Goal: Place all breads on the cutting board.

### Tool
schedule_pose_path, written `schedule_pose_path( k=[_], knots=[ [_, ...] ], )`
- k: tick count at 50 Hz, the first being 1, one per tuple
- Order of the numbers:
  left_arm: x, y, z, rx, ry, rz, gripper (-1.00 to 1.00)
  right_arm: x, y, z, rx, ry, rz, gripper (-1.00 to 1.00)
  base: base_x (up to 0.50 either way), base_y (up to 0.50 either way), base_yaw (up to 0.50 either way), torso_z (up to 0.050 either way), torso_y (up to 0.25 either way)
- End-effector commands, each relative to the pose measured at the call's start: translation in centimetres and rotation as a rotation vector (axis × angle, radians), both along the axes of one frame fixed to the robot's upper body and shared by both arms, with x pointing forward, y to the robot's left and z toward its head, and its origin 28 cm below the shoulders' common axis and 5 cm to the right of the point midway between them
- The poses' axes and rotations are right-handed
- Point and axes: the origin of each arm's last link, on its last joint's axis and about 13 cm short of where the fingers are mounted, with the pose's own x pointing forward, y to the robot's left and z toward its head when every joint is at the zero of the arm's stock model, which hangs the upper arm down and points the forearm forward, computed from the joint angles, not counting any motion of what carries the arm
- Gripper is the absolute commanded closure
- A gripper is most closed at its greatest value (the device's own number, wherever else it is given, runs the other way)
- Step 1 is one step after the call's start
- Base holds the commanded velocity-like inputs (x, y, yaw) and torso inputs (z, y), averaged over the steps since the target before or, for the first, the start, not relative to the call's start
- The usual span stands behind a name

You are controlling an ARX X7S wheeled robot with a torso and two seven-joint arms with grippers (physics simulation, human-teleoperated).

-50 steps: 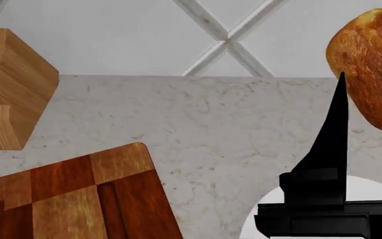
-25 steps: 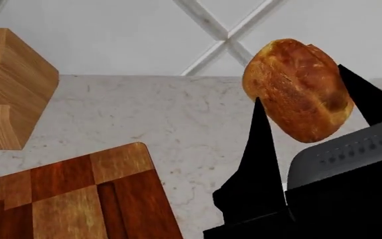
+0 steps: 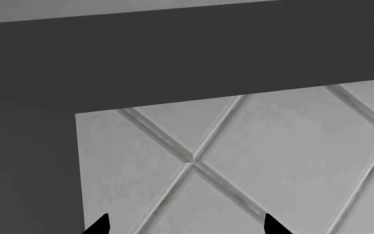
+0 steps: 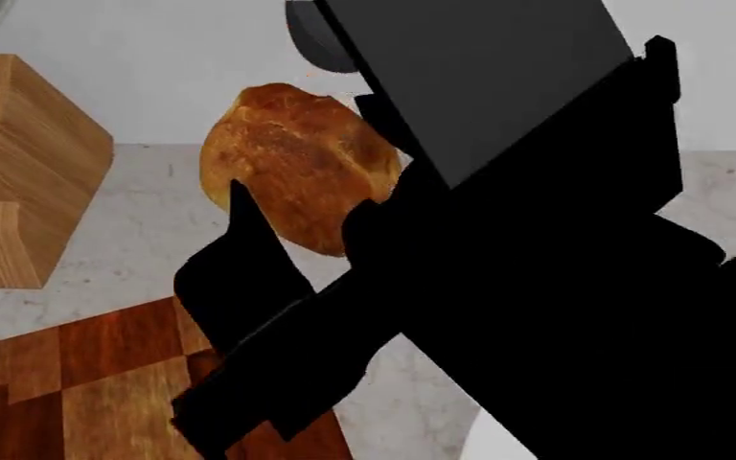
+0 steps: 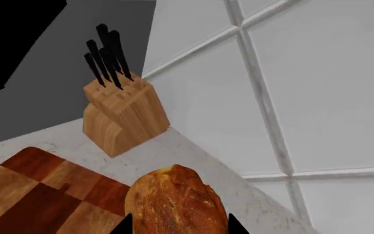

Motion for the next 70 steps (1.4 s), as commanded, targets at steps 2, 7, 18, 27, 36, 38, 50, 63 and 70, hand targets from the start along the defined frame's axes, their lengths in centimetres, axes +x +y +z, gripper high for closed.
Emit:
schedule_pose_path(
  k=[2,7,18,27,36,38,50,63,70],
  knots=[
    [0.0,0.1,0.3,-0.004,-0.027,-0.016,-1.00,1.5,3.2,1.2,-0.061,0.123,0.237,1.00,0.00,0.00,0.00,0.000,0.000],
    [0.0,0.2,0.3,-0.009,-0.027,-0.013,-1.00,2.0,4.5,0.7,-0.060,0.142,0.303,1.00,0.00,0.00,0.00,0.000,0.000],
    [-0.1,0.3,0.4,-0.006,-0.029,-0.009,-1.00,3.4,7.0,-0.6,-0.055,0.185,0.419,1.00,0.00,0.00,0.00,0.000,0.000],
    [0.1,0.3,0.4,-0.003,-0.028,-0.010,-1.00,4.7,9.4,-1.9,-0.064,0.233,0.514,1.00,0.00,0.00,0.00,0.000,0.000],
    [0.1,0.5,0.1,-0.010,-0.024,-0.003,-1.00,5.3,12.1,-2.8,-0.087,0.264,0.619,1.00,0.00,0.00,0.00,0.000,0.000],
    [0.0,0.6,0.1,-0.010,-0.024,0.000,-1.00,5.6,12.8,-2.9,-0.083,0.266,0.638,1.00,0.00,0.00,0.00,0.000,0.000],
    [0.1,0.9,-0.1,-0.018,-0.024,0.009,-1.00,8.0,14.1,-3.4,-0.017,0.296,0.671,1.00,0.00,0.00,0.00,0.000,0.000],
    [0.0,1.1,-0.1,-0.022,-0.022,0.018,-1.00,9.7,15.0,-5.5,0.000,0.370,0.677,1.00,0.00,0.00,0.00,0.000,0.000],
    [0.0,1.1,0.0,-0.021,-0.024,0.018,-1.00,10.3,15.1,-6.6,-0.004,0.406,0.672,1.00,0.00,0.00,0.00,0.000,0.000]
  ],
)
